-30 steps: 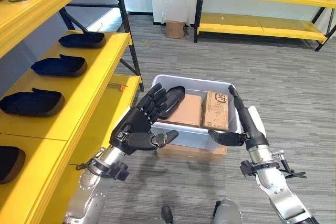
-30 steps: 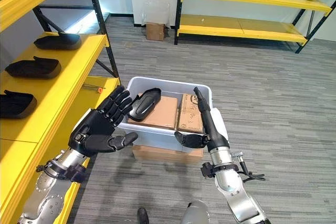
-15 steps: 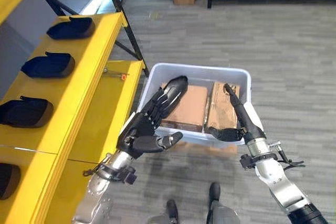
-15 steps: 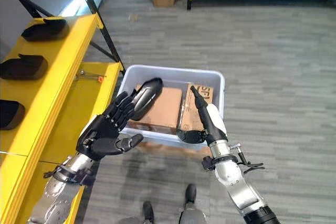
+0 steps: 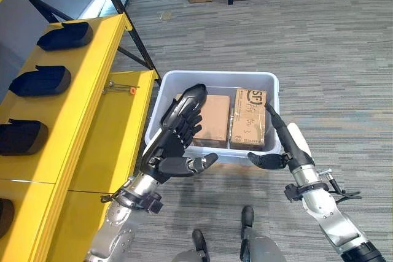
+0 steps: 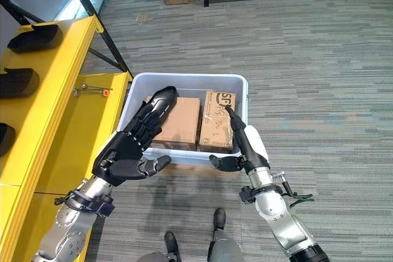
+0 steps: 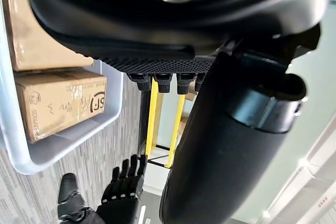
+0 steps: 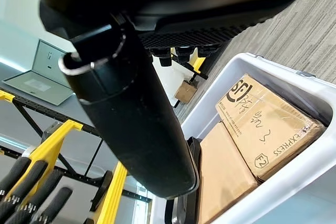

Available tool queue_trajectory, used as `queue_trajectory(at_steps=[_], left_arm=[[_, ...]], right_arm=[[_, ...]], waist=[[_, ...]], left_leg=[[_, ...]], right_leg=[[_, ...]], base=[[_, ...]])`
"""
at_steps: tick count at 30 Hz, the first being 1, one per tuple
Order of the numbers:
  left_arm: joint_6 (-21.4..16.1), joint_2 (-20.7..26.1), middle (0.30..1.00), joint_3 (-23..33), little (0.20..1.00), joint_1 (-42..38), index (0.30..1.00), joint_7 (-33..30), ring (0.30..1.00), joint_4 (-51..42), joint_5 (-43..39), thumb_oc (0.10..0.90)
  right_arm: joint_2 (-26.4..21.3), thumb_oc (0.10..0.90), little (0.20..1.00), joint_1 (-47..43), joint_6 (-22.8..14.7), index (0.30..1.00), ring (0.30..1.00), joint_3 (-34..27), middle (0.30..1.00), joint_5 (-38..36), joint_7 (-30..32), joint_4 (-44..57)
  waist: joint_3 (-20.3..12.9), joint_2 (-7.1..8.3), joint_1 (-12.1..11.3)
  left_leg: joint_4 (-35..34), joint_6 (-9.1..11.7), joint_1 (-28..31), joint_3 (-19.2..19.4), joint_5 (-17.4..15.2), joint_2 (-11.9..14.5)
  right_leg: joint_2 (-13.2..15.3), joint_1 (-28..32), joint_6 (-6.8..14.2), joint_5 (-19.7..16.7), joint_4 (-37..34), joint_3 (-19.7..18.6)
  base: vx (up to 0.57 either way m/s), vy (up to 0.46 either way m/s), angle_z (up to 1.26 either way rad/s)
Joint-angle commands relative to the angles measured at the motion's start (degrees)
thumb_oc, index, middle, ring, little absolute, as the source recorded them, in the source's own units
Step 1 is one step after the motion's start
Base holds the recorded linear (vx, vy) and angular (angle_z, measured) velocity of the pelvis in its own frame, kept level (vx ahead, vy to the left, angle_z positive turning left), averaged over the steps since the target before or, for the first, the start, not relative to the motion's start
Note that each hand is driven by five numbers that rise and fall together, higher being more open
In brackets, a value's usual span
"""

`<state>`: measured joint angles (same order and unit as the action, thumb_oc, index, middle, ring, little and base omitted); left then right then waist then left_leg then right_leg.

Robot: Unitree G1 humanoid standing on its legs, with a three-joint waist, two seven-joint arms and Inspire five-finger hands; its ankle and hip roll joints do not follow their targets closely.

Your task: Move parts from the plastic box to the shelf.

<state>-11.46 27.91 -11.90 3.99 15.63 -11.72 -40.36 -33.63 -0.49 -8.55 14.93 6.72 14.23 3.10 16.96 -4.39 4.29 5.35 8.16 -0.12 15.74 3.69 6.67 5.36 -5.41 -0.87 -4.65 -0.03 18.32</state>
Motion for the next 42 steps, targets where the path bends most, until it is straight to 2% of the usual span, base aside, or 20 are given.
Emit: queue_trajectory(at_steps=[1,3,4,6,7,8,9,11,13,15,17,23,26,30,36,42], left_arm=[[-4.6,-2.0,1.0,2.2,1.0,-3.9,1.0,0.8,1.0,-4.5,-3.5,0.9],[-5.6,-2.0,1.0,2.8,1.0,-3.5,1.0,0.6,1.0,-4.4,-1.0,0.9],[-5.7,-1.7,1.0,3.4,1.0,-2.9,1.0,-0.4,1.0,-4.9,-1.1,0.9],[-5.6,-1.6,1.0,4.4,1.0,-2.2,1.0,-0.7,1.0,-5.1,-2.7,0.9],[-5.5,-1.6,1.0,5.0,1.0,-2.0,1.0,-0.3,1.0,-4.8,-2.9,0.9],[-5.6,-1.6,1.0,5.6,1.0,-1.7,1.0,0.4,1.0,-4.4,-3.0,0.9],[-5.8,-1.7,1.0,5.8,1.0,-1.4,1.0,1.4,1.0,-3.8,-3.1,0.9],[-6.0,-1.9,1.0,6.6,1.0,-1.1,1.0,3.1,1.0,-2.6,-3.6,0.9],[-5.9,-2.1,1.0,7.4,1.0,-0.1,1.0,3.3,1.0,-2.4,-3.6,0.9],[-4.5,-2.6,1.0,7.7,1.0,0.5,1.0,3.9,1.0,-2.5,-4.4,0.9],[-3.8,-2.3,1.0,7.8,1.0,0.3,1.0,5.0,1.0,-2.5,-4.5,0.9],[-2.6,-1.5,1.0,7.9,1.0,0.3,1.0,5.8,1.0,-3.0,-5.2,0.9],[-1.4,-1.1,1.0,7.7,1.0,0.4,1.0,5.9,1.0,-3.6,-6.5,0.9],[-1.3,-0.7,1.0,6.4,1.0,-0.7,1.0,6.2,1.0,-4.2,-5.6,0.9],[-0.4,0.4,1.0,5.1,1.0,-2.4,1.0,5.3,1.0,-5.9,-5.9,0.9],[1.4,1.4,1.0,6.1,1.0,-2.2,1.0,6.2,1.0,-6.9,-6.9,0.9]], right_arm=[[-0.3,0.9,1.0,-3.1,-8.6,1.0,1.0,-1.3,1.0,2.4,3.0,6.2],[-0.3,0.9,1.0,-4.1,-8.7,1.0,1.0,-1.7,1.0,2.2,2.4,5.8],[-0.5,0.9,1.0,-4.0,-8.6,1.0,1.0,-2.1,1.0,1.9,1.9,6.3],[-0.9,0.9,1.0,-3.3,-7.4,1.0,1.0,-2.6,1.0,1.6,1.3,7.8],[-1.1,0.9,1.0,-2.8,-6.8,1.0,1.0,-2.7,1.0,1.3,1.2,8.5],[-1.1,0.9,1.0,-2.5,-6.7,1.0,1.0,-2.6,1.0,1.3,1.4,8.7],[-1.0,0.9,1.0,-2.1,-7.0,1.0,1.0,-2.4,1.0,1.3,1.5,8.6],[-0.9,0.9,1.0,-2.0,-8.8,1.0,1.0,-2.2,1.0,1.8,1.1,7.6],[-1.0,0.9,1.0,-2.0,-9.1,1.0,1.0,-1.8,1.0,2.4,0.9,7.4],[-1.3,0.9,1.0,-1.6,-8.2,1.0,1.0,-2.5,1.0,0.9,1.4,7.8],[-1.2,0.9,1.0,-0.6,-7.6,1.0,1.0,-4.1,1.0,-1.0,1.6,9.3],[0.9,0.9,1.0,-0.6,-6.0,1.0,1.0,-4.9,1.0,-0.1,1.7,10.8],[1.6,0.9,1.0,-0.8,-4.1,1.0,1.0,-4.7,1.0,1.1,3.2,11.6],[2.1,0.9,1.0,-3.0,-5.6,1.0,1.0,-4.0,1.0,3.9,5.6,11.2],[-0.4,0.9,1.0,-9.3,-6.6,1.0,1.0,-2.4,1.0,8.5,8.7,11.5],[-3.5,0.9,1.0,-13.5,-6.9,1.0,1.0,-2.4,1.0,11.0,7.1,12.3]], waist=[[-4.1,2.88,0.7],[-3.6,2.77,0.3],[-3.4,2.73,0.0],[-3.1,3.05,-0.2],[-3.3,3.51,-0.5],[-2.9,3.85,-0.8],[-2.8,4.61,-1.0],[-2.4,5.13,-1.4],[-2.5,4.79,-2.5],[-2.9,4.31,-2.1],[-3.4,3.76,-1.8],[-4.3,4.08,-2.2],[-4.4,4.38,-2.9],[-3.9,4.98,-4.1],[-3.6,5.6,-7.2],[-4.2,6.21,-9.3]], left_leg=[[18.6,-0.8,-0.3,4.3,2.0,5.4],[11.3,-1.7,-1.5,4.9,1.5,4.6],[5.3,-1.6,-2.2,4.8,3.0,4.5],[-2.5,-0.8,-2.5,5.4,6.4,5.2],[-4.9,0.4,-3.3,4.7,7.9,6.0],[-5.7,0.2,-4.9,5.3,10.1,7.2],[-6.9,1.1,-5.8,4.4,10.2,7.6],[-7.1,0.2,-6.9,3.4,9.1,7.5],[-7.3,-0.3,-6.0,-0.7,7.2,6.5],[-6.8,-0.6,-3.8,0.7,5.9,6.2],[-7.9,-1.4,0.0,-0.1,3.6,4.6],[-9.9,-2.9,2.7,-0.7,1.2,1.8],[-10.0,-3.6,2.3,-1.1,0.5,1.1],[-9.7,-4.1,0.6,-1.6,0.2,0.3],[-8.1,-4.4,-1.9,-3.1,0.0,-0.4],[-7.9,-4.4,-2.5,-4.1,-0.1,-0.8]], right_leg=[[0.9,6.2,2.6,3.3,-2.4,-0.2],[0.7,7.4,3.4,4.3,-1.4,-1.7],[0.6,8.8,3.9,4.7,-1.5,-2.2],[0.7,11.4,4.5,5.0,-2.4,-2.1],[1.1,13.0,4.9,5.5,-2.9,-2.5],[1.2,13.3,4.7,4.8,-2.9,-2.2],[1.7,14.5,4.9,5.2,-3.0,-2.6],[2.6,15.1,5.2,5.6,-1.9,-2.8],[2.6,14.9,5.4,6.8,-0.1,-5.1],[2.3,15.2,5.3,7.3,0.4,-4.6],[1.9,14.9,5.9,8.0,1.6,-4.8],[2.6,14.0,7.4,6.9,1.2,-4.9],[2.9,13.2,7.9,6.5,1.0,-4.6],[3.4,12.5,8.3,6.3,0.6,-4.3],[3.7,13.1,8.2,6.3,-0.4,-3.0],[3.7,13.9,8.2,6.2,-1.2,-1.9]], base=[[0.12,-0.04,0.25],[0.14,0.056,0.02],[0.21,0.155,-0.15],[0.27,0.161,-0.16],[0.24,0.121,-0.15],[0.29,0.105,-0.15],[0.2,0.132,-0.12],[0.25,0.175,-0.17],[0.31,0.2,-0.42],[0.3,0.167,-0.97],[0.31,0.181,-0.53],[0.15,0.081,0.02],[0.05,0.026,0.17],[-0.02,-0.003,0.13],[-0.01,-0.01,0.07],[0.02,-0.013,0.11]])
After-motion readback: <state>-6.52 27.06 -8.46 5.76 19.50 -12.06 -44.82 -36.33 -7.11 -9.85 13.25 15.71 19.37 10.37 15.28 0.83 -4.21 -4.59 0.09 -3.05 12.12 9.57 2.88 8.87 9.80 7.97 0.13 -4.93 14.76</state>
